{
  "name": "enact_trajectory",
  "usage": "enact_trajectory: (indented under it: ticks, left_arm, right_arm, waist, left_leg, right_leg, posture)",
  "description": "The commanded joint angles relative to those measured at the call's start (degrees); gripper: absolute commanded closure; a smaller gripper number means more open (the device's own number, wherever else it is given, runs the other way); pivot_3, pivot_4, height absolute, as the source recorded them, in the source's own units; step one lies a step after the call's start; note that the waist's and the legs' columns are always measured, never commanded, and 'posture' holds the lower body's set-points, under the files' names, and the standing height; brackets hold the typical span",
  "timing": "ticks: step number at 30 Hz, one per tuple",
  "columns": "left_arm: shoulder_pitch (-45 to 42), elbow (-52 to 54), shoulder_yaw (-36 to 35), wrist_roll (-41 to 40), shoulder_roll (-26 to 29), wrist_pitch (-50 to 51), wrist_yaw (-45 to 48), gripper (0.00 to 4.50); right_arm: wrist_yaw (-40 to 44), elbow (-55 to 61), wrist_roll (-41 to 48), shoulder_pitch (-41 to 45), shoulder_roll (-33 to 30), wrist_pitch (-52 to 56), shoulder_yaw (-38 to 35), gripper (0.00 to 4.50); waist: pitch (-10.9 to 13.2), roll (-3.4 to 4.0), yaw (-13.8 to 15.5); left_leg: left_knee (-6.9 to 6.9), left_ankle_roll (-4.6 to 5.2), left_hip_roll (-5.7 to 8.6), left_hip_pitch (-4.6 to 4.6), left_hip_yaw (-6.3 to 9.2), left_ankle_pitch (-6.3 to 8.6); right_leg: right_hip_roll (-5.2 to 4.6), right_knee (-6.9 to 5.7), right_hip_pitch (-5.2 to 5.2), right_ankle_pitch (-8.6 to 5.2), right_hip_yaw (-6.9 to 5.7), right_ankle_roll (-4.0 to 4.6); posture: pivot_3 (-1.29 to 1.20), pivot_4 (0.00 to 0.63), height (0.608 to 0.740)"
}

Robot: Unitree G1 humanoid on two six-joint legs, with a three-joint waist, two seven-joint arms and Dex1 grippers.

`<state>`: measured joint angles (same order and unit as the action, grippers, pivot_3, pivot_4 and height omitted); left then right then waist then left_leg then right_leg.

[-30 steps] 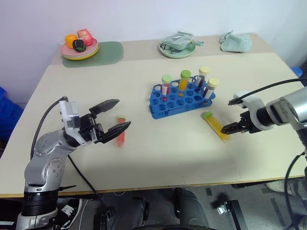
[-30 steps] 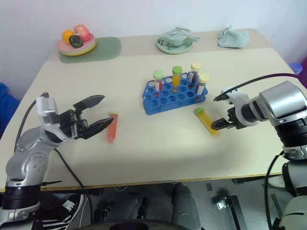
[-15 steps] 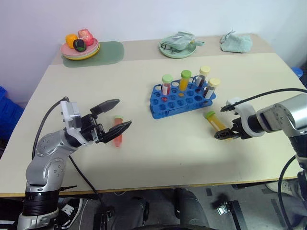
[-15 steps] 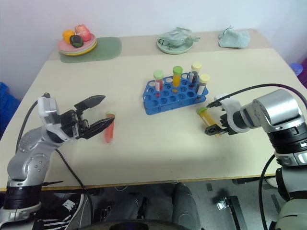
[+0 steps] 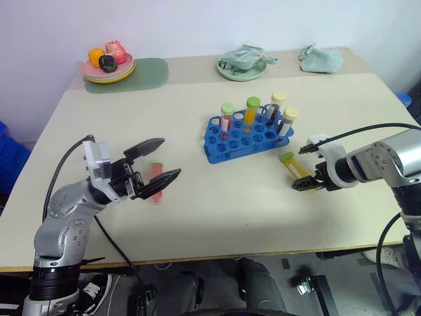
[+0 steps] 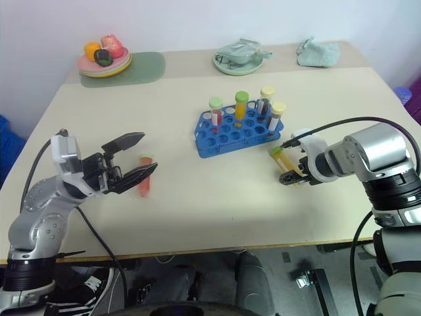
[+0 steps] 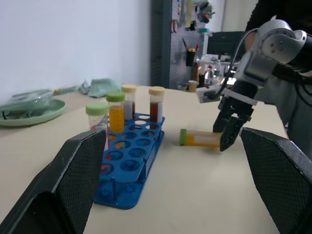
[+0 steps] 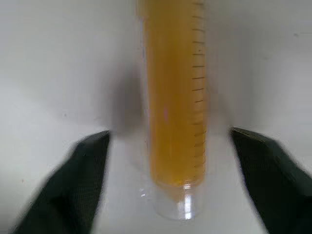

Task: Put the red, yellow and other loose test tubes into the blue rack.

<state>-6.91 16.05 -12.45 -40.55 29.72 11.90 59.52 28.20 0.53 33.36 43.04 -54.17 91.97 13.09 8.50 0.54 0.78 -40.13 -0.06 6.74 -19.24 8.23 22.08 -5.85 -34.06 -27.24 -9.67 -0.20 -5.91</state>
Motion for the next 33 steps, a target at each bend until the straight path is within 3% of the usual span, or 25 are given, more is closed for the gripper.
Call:
enact_trajectory:
  ticks: [1,11,15,21,24,28,33]
  left_arm:
    - [0.0,1.8,-1.1,-0.6,0.7,-0.7,-0.2,0.00]
    - [-0.7,1.1,-0.8,-0.2,0.6,-1.0,-0.3,0.00]
    - [-0.9,0.9,-0.8,-0.3,0.5,-1.0,-0.2,0.00]
    - [-1.5,0.3,-0.6,-0.2,0.6,-0.8,0.0,0.00]
    - [-1.8,0.0,-0.7,-0.2,0.7,-0.8,0.3,0.00]
    - [-2.5,-0.8,-0.8,-0.2,1.0,-0.7,0.5,0.00]
    - [-4.5,-2.7,-0.7,-0.3,1.8,-0.6,1.2,0.00]
  right_arm:
    - [-0.2,1.8,-2.0,-1.1,0.3,-1.4,-0.6,2.33]
    - [0.0,3.1,-3.3,-2.5,2.0,0.0,-2.9,2.33]
    - [0.9,4.5,-3.5,-3.2,1.2,-0.7,-2.3,3.57]
    - [4.1,6.8,-1.6,-3.6,-0.2,-0.7,-3.7,3.57]
    - [7.9,11.5,-1.5,-6.1,-2.6,-8.4,-4.8,3.57]
    - [13.7,19.9,-3.7,-15.6,-4.5,-30.1,-11.2,3.57]
    - [13.9,25.9,-0.9,-23.3,3.8,-42.6,-21.4,3.57]
  waist:
    - [0.0,0.00,0.0]
    - [0.0,-0.02,0.0]
    - [0.0,-0.02,0.0]
    - [0.0,-0.02,0.0]
    - [0.0,-0.01,0.0]
    - [0.0,-0.03,0.2]
    - [0.0,-0.05,0.0]
  left_leg:
    - [0.00,0.00,0.00,0.00,0.00,0.00]
    - [0.00,0.00,0.00,0.02,-0.02,0.00]
    - [0.01,0.00,0.00,0.02,-0.02,0.00]
    - [0.01,0.00,-0.01,0.00,-0.01,0.00]
    - [0.02,0.00,-0.01,-0.03,-0.01,0.00]
    - [0.01,0.01,0.01,-0.04,-0.01,0.00]
    - [0.03,0.00,-0.03,0.01,-0.01,0.00]
  right_leg:
    - [0.00,0.00,0.00,0.00,0.00,0.00]
    - [0.01,0.01,0.02,0.01,0.00,0.00]
    - [0.01,0.01,0.01,0.01,0.00,0.00]
    - [0.01,0.01,0.00,0.01,0.00,0.00]
    - [0.01,0.04,-0.02,0.01,0.00,0.00]
    - [0.01,0.04,-0.02,0.01,-0.02,-0.01]
    - [0.05,0.04,0.01,0.03,-0.01,-0.05]
  posture:
    - [0.00,0.150,0.740]
    - [0.00,0.150,0.740]
    - [0.00,0.150,0.740]
    - [0.00,0.150,0.740]
    - [0.00,0.150,0.740]
    - [0.00,0.150,0.740]
    - [0.00,0.150,0.740]
